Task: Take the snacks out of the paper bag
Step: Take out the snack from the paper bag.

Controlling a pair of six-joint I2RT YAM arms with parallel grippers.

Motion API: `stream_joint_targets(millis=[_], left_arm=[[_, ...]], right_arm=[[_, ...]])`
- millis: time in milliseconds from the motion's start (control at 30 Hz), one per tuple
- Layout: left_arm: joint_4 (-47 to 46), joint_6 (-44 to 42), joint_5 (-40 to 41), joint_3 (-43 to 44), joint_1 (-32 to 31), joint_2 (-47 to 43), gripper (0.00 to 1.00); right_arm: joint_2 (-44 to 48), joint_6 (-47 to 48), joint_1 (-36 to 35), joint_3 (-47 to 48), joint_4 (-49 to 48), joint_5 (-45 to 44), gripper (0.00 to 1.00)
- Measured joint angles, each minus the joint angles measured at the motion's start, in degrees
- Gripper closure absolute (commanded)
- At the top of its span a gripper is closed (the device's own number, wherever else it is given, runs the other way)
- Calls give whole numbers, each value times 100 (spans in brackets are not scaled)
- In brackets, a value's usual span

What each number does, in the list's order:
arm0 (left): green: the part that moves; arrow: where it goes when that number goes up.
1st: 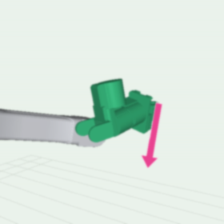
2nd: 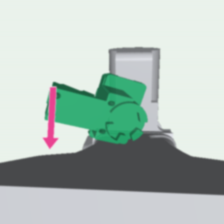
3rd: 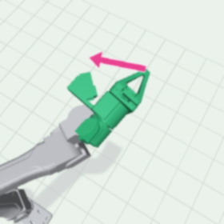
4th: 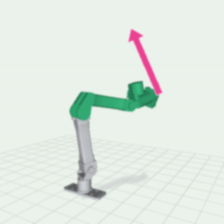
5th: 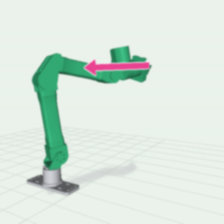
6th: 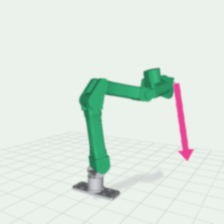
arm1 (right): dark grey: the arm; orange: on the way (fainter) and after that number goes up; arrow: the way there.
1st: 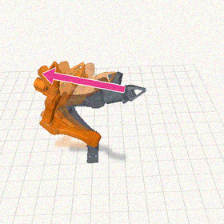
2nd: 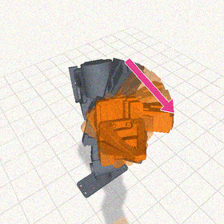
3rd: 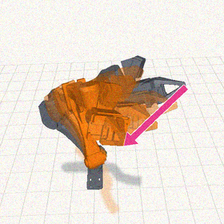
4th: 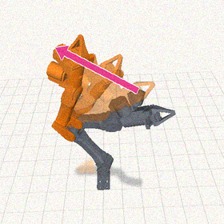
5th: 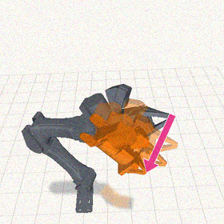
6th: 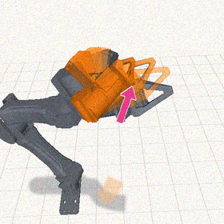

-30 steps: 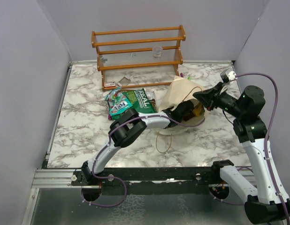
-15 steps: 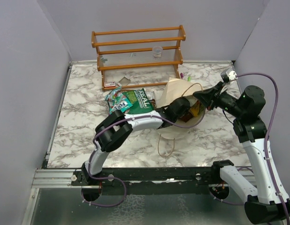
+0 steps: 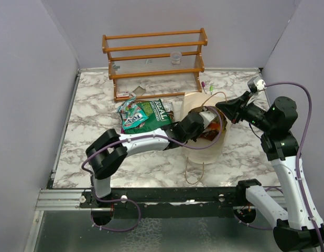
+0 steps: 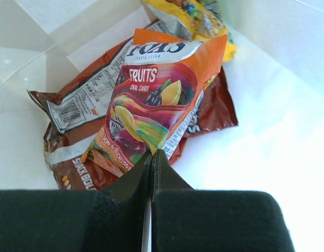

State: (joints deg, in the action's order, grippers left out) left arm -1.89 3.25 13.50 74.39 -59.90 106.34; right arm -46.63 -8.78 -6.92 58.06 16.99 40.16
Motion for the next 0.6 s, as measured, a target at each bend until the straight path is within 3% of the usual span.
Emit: stream_joint_targets(millis=[233, 600], left_arm=[[-35, 170, -385, -350, -50, -509, 100], [4, 13, -308, -282, -293, 136, 56]], right_arm=[[31, 0, 0, -2, -17, 0, 98], [72, 4, 0, -2, -17, -11, 98]])
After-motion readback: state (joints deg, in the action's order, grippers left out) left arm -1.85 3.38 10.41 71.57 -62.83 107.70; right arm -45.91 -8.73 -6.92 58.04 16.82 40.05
